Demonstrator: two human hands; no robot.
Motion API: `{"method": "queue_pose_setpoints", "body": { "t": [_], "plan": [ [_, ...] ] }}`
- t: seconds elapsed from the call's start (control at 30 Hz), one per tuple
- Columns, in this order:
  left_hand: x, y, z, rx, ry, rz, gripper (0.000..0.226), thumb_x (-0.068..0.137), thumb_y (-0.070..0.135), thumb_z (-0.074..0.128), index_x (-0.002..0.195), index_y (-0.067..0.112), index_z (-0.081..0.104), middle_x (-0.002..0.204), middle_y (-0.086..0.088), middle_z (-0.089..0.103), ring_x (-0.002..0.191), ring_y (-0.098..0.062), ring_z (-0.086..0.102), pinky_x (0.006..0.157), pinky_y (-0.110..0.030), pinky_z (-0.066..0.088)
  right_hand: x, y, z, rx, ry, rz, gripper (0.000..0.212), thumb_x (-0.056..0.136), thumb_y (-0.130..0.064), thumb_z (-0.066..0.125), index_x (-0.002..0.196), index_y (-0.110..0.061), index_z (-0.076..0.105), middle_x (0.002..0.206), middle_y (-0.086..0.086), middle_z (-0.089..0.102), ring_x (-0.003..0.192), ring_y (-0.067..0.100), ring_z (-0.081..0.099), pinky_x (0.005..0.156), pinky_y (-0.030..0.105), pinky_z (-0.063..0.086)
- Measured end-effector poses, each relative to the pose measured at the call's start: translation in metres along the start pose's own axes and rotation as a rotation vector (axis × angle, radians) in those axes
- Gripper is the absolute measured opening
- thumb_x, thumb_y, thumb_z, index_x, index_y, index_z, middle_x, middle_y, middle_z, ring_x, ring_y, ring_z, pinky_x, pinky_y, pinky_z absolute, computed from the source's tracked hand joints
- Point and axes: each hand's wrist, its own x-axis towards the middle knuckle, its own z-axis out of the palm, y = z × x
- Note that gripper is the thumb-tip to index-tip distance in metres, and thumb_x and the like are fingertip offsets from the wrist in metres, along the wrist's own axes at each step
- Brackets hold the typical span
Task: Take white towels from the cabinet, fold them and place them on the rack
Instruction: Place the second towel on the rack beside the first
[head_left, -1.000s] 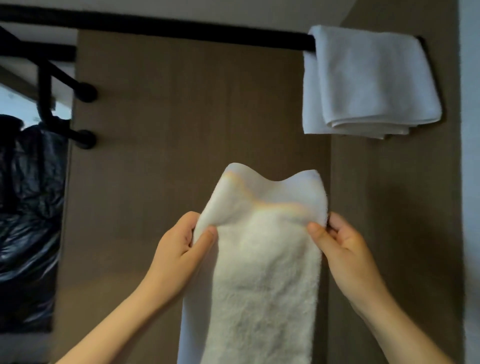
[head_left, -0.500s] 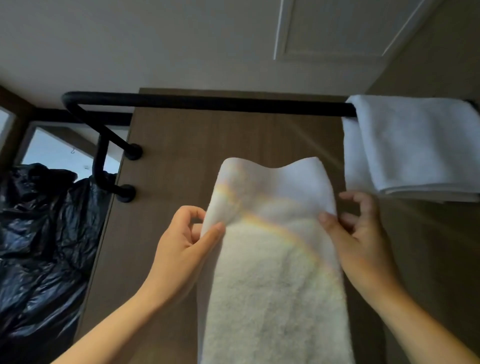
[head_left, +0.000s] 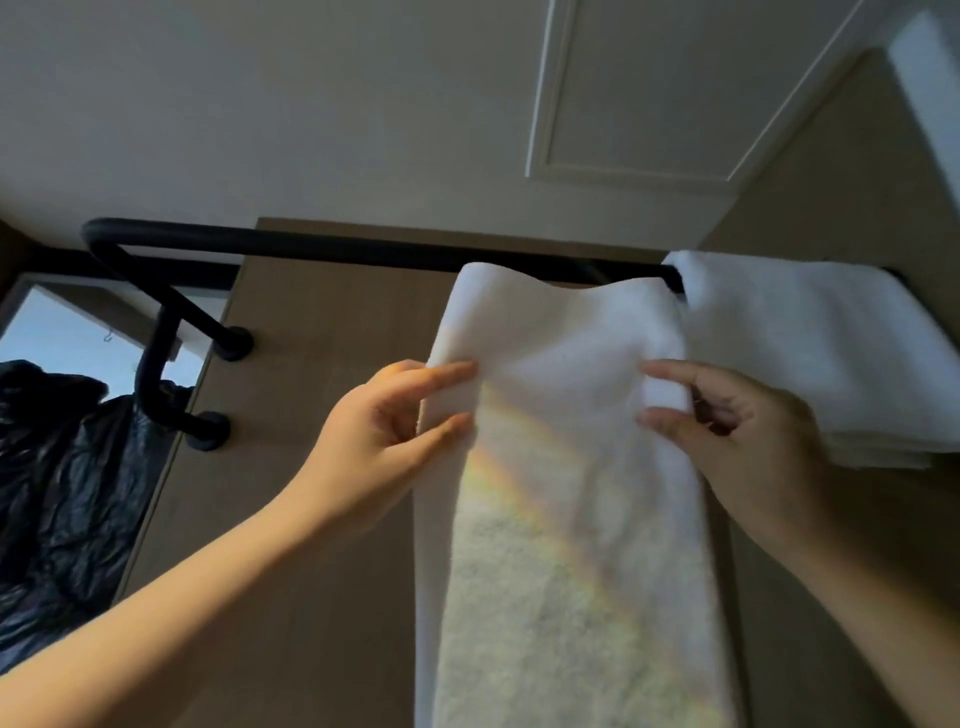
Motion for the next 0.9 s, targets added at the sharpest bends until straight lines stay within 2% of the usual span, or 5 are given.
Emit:
{"method": "queue_pose_setpoints", "body": {
  "t": [0.07,0.2,0.37,0.53,0.9],
  "plan": [
    [0.010,0.002,-0.001,0.001,-0.033,0.009,0.047,0.080,0.015,0.076,0.125,0.024,0.065,0.098,0.011,0.059,0.068,-0.027,0.057,0.064,-0.036,0.053,0.009,0.002,-0.006,-0.029,-0.019,-0.017,0.047,0.075,-0.036,0.072,0.120,-0.039,0.059,0.095,-0.028,0.064,0.086,-0.004,0.067,0.071,0.005,0.051],
    [0.034,0.000,-0.003,0.194,-0.018,0.106,0.060,0.074,0.015,0.082,0.130,0.023,0.061,0.084,0.028,0.051,0.056,-0.002,0.044,0.057,-0.008,0.035,0.031,0.009,-0.014,-0.151,-0.015,-0.054,0.056,0.078,-0.019,0.080,0.128,-0.034,0.060,0.099,-0.015,0.070,0.078,0.002,0.066,0.073,0.007,0.050],
    [0.069,0.004,-0.004,0.346,0.046,0.197,0.064,0.072,0.019,0.084,0.132,0.020,0.060,0.087,0.023,0.050,0.062,0.004,0.049,0.061,-0.003,0.036,0.065,0.011,-0.014,-0.199,0.063,-0.096,0.055,0.078,-0.015,0.080,0.128,-0.029,0.062,0.100,-0.016,0.066,0.076,0.005,0.062,0.072,-0.003,0.039],
    [0.108,0.002,-0.010,0.442,0.056,0.203,0.067,0.075,0.028,0.081,0.137,0.024,0.054,0.108,0.008,0.054,0.067,0.007,0.050,0.064,-0.002,0.036,0.103,0.011,-0.009,-0.259,0.080,-0.146,0.051,0.083,-0.012,0.074,0.131,-0.023,0.061,0.101,0.007,0.073,0.089,0.021,0.066,0.082,0.021,0.046],
    [0.169,-0.008,0.008,0.760,0.043,0.043,0.068,0.083,0.062,0.060,0.139,0.025,0.050,0.137,-0.007,0.055,0.124,-0.031,0.051,0.094,-0.037,0.041,0.142,0.026,0.014,-0.446,0.006,-0.018,0.044,0.098,-0.010,0.043,0.137,-0.027,0.054,0.128,0.012,0.062,0.120,0.033,0.053,0.094,0.038,0.043]
  ]
}}
